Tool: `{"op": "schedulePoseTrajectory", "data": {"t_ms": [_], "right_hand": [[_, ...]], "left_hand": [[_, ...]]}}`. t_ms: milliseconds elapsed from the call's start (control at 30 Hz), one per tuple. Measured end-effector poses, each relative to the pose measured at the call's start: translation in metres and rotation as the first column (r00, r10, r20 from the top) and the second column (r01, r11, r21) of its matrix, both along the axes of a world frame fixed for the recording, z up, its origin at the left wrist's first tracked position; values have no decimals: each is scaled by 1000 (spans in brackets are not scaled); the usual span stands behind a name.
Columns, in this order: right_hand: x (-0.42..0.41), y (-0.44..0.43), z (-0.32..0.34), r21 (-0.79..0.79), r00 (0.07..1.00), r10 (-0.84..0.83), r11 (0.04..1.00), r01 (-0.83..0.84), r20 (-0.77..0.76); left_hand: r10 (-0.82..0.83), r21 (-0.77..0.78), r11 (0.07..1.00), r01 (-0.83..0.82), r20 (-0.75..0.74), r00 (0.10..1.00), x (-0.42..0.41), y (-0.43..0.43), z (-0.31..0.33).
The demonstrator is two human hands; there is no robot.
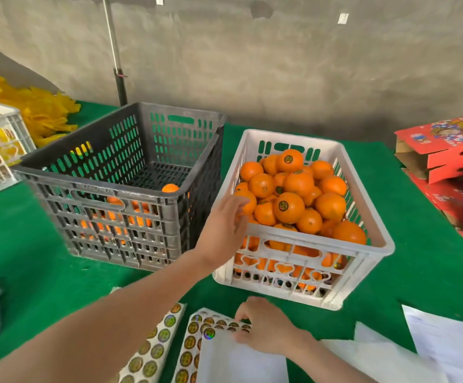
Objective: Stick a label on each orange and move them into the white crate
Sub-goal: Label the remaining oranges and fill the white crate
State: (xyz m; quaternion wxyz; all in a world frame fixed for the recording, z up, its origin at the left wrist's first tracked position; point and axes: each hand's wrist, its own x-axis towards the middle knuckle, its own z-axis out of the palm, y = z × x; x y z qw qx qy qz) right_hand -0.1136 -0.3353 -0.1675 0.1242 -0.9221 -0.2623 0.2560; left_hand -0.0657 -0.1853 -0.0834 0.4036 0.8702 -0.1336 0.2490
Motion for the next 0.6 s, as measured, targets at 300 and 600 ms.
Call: {"op": "schedulePoseTrajectory", "data": {"t_ms": [300,600], "right_hand": [[-6,30,-41,-108,996,-22,994,31,85],[-2,8,-23,306,952,-284,922,238,115]], "left_hand": [[199,-72,967,-246,-395,897,-79,40,-87],[-199,-325,923,-206,-862,466,-82,39,-95]]}}
